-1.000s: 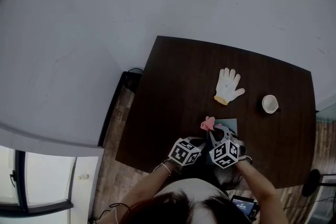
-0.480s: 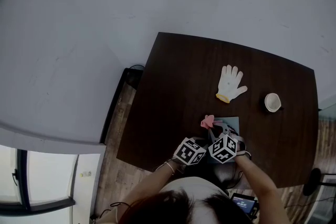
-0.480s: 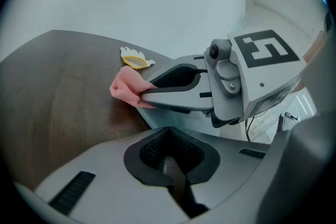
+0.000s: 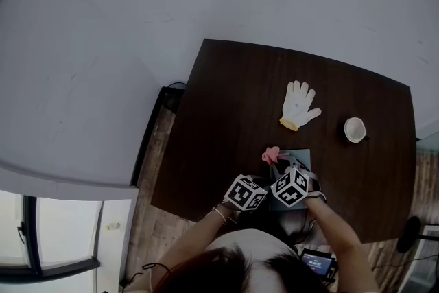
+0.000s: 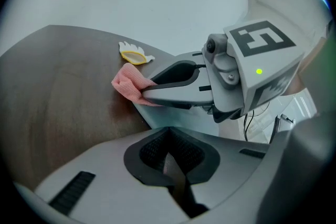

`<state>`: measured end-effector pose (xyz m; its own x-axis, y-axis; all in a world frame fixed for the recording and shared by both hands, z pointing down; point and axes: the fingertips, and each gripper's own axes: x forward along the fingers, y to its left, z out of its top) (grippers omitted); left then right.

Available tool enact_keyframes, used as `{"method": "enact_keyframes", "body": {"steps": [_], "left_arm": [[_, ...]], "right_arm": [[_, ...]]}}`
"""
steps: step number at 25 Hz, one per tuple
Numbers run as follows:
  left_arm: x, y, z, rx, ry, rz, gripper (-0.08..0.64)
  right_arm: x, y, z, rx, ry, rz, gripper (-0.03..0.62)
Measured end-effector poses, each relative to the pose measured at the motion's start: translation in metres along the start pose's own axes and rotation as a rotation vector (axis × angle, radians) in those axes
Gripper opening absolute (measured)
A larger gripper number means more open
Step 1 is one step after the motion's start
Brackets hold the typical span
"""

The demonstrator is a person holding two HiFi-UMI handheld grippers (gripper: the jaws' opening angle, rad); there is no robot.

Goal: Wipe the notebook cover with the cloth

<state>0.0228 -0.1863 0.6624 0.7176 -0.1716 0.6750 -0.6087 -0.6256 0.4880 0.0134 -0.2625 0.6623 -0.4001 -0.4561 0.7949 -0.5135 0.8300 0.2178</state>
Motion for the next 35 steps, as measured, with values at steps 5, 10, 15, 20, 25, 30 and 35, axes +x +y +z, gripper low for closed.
{"method": "enact_keyframes", "body": {"steps": [5,10,15,20,25,30,35], "left_arm": [[0.001,-0.001,0.000,0.013,-0.006,0.015,0.018],[0.001,-0.001,0.000,0.011,-0.004,0.015,0.018],[0.001,-0.001,-0.001,0.014,-0.006,0.016,0.018],[0.002,-0.001,0.000,0.015,-0.006,0.017,0.018],[0.003,-0.001,0.000,0.015,-0.007,0.018,0.018],[0.003,-0.002,0.000,0.014,-0.007,0.016,0.018],[0.003,-0.002,0.000,0.013,-0.008,0.016,0.018]], "right_arm": [[-0.004,-0.008,-0.011,0.029,0.021,-0.003,0.037],[-0.008,-0.017,-0.022,0.054,0.033,-0.010,0.037],[-0.013,-0.023,-0.031,0.072,0.040,-0.028,0.037],[-0.018,-0.032,-0.042,0.089,0.051,-0.052,0.037],[-0.025,-0.043,-0.057,0.115,0.070,-0.082,0.037],[-0.033,-0.054,-0.073,0.156,0.087,-0.108,0.037],[-0.038,-0.062,-0.085,0.184,0.100,-0.135,0.037]]}}
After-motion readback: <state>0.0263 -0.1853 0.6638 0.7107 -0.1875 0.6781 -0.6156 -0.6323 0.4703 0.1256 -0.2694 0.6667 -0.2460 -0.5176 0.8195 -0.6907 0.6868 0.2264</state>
